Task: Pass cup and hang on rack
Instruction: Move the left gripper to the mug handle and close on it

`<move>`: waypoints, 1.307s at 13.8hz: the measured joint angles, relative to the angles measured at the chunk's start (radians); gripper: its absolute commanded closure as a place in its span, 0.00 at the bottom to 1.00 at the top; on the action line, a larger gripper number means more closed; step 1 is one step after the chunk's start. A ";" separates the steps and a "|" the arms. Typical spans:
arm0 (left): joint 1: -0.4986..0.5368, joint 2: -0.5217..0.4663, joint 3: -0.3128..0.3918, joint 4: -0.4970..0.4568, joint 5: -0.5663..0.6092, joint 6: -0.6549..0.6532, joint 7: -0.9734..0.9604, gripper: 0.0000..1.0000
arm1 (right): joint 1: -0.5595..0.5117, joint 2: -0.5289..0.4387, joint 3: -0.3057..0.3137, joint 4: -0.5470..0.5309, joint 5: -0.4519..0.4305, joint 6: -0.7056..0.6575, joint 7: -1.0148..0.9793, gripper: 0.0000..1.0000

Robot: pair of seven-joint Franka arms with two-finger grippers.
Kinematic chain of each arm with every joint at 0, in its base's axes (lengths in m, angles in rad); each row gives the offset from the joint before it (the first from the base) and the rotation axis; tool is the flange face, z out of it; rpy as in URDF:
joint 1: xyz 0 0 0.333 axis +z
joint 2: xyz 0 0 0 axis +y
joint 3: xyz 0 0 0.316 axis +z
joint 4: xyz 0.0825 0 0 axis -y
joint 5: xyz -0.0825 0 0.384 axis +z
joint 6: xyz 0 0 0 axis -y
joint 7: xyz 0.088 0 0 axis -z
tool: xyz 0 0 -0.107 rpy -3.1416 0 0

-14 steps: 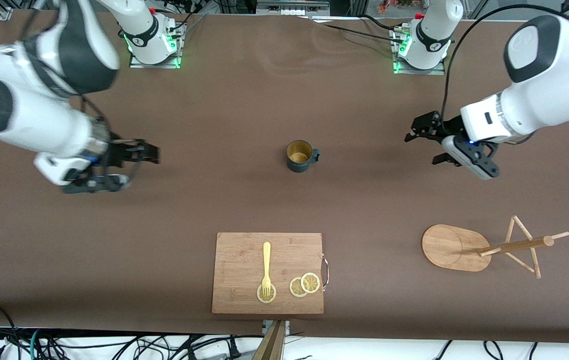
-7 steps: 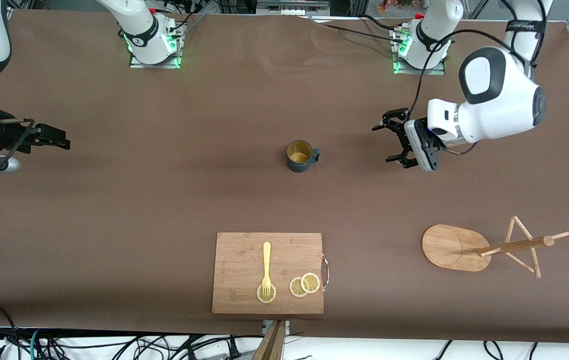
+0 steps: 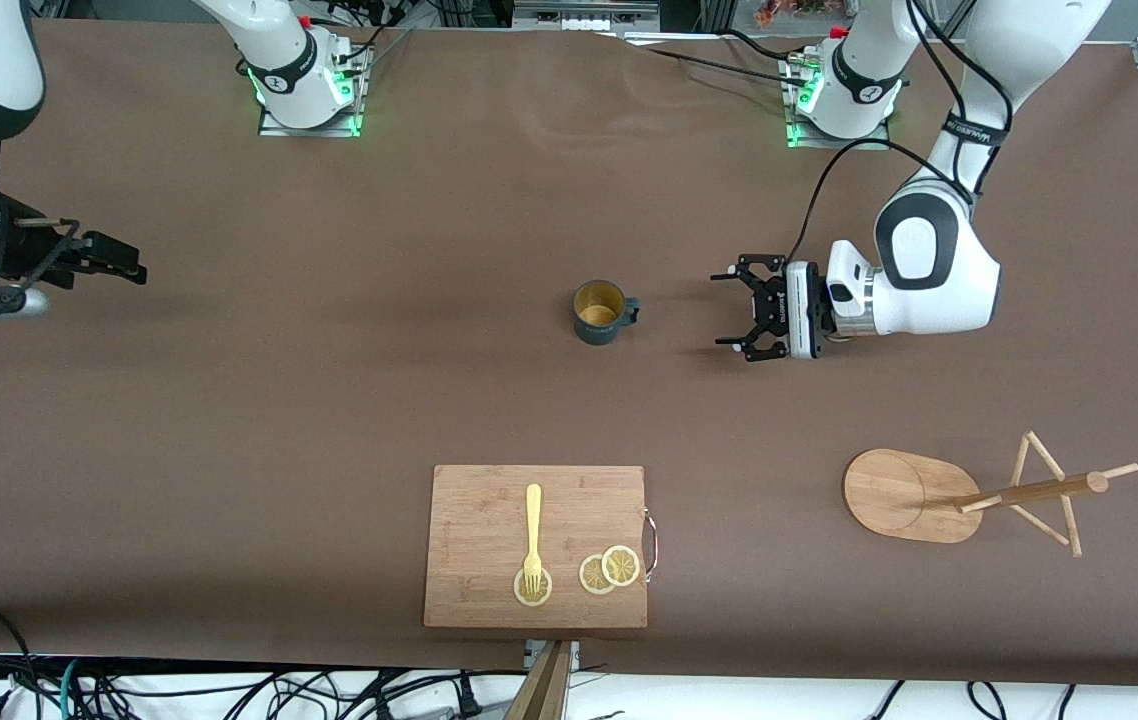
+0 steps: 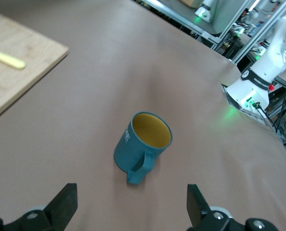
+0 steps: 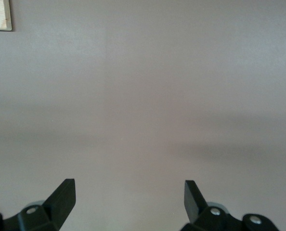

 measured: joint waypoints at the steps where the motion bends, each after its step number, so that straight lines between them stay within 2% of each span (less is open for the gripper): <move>1: -0.001 0.008 -0.002 -0.009 -0.040 0.018 0.075 0.00 | -0.022 -0.003 0.020 0.008 -0.004 -0.026 0.000 0.00; 3: -0.004 0.022 -0.023 -0.052 -0.158 0.063 0.250 0.00 | -0.090 0.009 0.079 0.051 -0.008 -0.086 0.001 0.00; 5: -0.012 0.054 -0.037 -0.090 -0.243 0.092 0.411 0.00 | -0.141 0.029 0.113 0.107 -0.016 -0.131 0.001 0.00; 10: -0.028 0.170 -0.042 -0.098 -0.394 0.096 0.694 0.00 | -0.196 0.032 0.194 0.146 -0.032 -0.176 0.193 0.00; 14: -0.108 0.253 -0.045 -0.087 -0.577 0.096 0.844 0.00 | -0.205 0.024 0.200 0.146 -0.032 -0.157 0.197 0.00; 18: -0.153 0.280 -0.045 -0.066 -0.621 0.098 0.866 0.00 | -0.205 -0.025 0.206 0.140 -0.031 -0.156 0.181 0.00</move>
